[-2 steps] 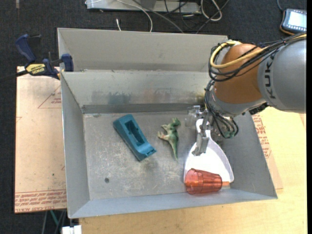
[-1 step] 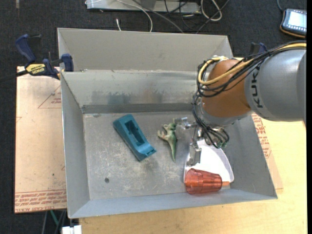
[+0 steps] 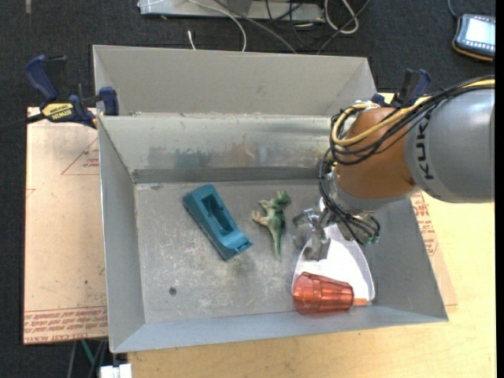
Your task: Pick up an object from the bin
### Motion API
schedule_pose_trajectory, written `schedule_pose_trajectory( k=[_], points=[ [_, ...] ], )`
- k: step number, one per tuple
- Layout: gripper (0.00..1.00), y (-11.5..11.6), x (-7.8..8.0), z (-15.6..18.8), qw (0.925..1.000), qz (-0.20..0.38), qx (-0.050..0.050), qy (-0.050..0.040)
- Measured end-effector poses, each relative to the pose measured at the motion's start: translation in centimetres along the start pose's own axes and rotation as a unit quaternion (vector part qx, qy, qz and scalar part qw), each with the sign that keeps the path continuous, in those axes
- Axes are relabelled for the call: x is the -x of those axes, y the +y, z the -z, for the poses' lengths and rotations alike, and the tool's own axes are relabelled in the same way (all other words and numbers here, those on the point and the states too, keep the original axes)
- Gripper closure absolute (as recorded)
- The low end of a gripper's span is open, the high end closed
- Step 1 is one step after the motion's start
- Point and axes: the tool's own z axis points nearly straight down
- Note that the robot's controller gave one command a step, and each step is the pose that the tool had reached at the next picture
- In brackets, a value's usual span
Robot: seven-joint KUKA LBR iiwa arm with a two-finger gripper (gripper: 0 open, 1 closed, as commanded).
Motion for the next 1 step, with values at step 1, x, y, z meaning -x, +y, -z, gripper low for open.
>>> schedule_pose_trajectory(
  k=[1],
  points=[
    [1.00, 0.00, 0.00, 0.00, 1.0000, 0.000, 0.000, 0.0000]
  ],
)
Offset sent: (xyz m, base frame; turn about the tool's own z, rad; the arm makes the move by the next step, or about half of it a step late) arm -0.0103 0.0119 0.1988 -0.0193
